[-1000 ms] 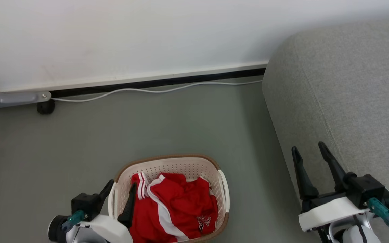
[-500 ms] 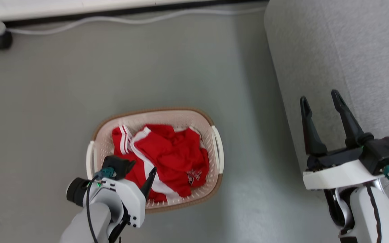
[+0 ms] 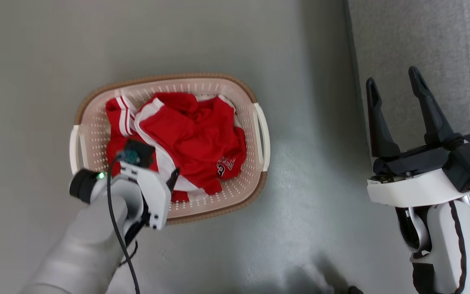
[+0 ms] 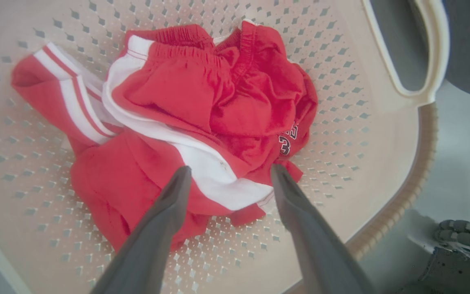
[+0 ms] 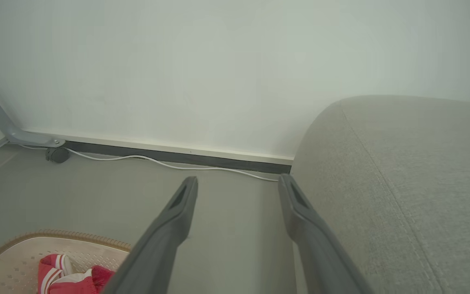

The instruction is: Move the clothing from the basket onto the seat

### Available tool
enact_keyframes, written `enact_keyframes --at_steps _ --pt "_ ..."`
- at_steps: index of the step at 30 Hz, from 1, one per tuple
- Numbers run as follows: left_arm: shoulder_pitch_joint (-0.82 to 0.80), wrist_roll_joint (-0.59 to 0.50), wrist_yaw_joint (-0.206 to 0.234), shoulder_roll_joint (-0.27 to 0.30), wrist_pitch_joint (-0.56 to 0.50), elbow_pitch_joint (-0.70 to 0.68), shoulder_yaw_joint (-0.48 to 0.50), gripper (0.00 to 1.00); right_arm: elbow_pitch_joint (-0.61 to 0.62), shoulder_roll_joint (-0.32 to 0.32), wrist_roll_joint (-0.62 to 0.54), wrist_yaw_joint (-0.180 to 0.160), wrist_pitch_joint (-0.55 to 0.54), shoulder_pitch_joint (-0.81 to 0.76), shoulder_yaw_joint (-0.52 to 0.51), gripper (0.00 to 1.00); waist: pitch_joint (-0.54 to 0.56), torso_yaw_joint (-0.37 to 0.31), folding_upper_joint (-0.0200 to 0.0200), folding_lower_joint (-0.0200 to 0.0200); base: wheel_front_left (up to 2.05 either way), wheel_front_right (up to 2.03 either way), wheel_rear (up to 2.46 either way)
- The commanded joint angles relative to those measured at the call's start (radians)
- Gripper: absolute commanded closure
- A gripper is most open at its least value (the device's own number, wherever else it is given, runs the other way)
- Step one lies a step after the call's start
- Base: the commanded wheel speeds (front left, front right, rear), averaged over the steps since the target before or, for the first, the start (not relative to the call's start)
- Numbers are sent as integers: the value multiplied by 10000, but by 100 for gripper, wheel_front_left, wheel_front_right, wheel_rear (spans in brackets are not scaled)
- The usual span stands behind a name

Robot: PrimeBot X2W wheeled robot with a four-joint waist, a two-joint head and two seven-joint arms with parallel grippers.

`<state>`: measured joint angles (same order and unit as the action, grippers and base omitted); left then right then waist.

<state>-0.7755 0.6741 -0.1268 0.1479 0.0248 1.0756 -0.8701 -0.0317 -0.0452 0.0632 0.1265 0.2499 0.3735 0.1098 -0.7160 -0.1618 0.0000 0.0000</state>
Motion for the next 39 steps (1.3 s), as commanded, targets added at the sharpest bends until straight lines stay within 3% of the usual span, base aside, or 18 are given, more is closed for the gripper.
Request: enact_keyframes --at_steps 1,11,31,32,34,39 --pt "-144 96 -38 186 26 -40 136 0 316 -51 -20 42 118 -45 216 0 -434 -49 0 0 0 0 0" --pt "-1604 1130 -38 210 -513 411 -638 0 711 -51 -109 42 118 333 397 0 -1830 -119 0 0 0 0 0" --pt "-3475 1533 -38 366 -235 1623 -1431 2 1182 -51 -238 42 118 870 844 0 -3447 -408 0 0 0 0 0" --pt "-3485 1525 -38 358 -159 1598 -1501 55 1177 -51 -247 42 118 882 860 0 -3455 -400 0 0 0 0 0" --pt "-3472 1535 -38 344 10 1531 -1632 100 1141 -51 -250 42 118 903 871 0 -3424 -375 0 0 0 0 0" --pt "-3130 1670 -38 294 362 1269 -2028 100 924 -51 -242 42 118 915 860 0 -2966 -220 0 0 0 0 0"
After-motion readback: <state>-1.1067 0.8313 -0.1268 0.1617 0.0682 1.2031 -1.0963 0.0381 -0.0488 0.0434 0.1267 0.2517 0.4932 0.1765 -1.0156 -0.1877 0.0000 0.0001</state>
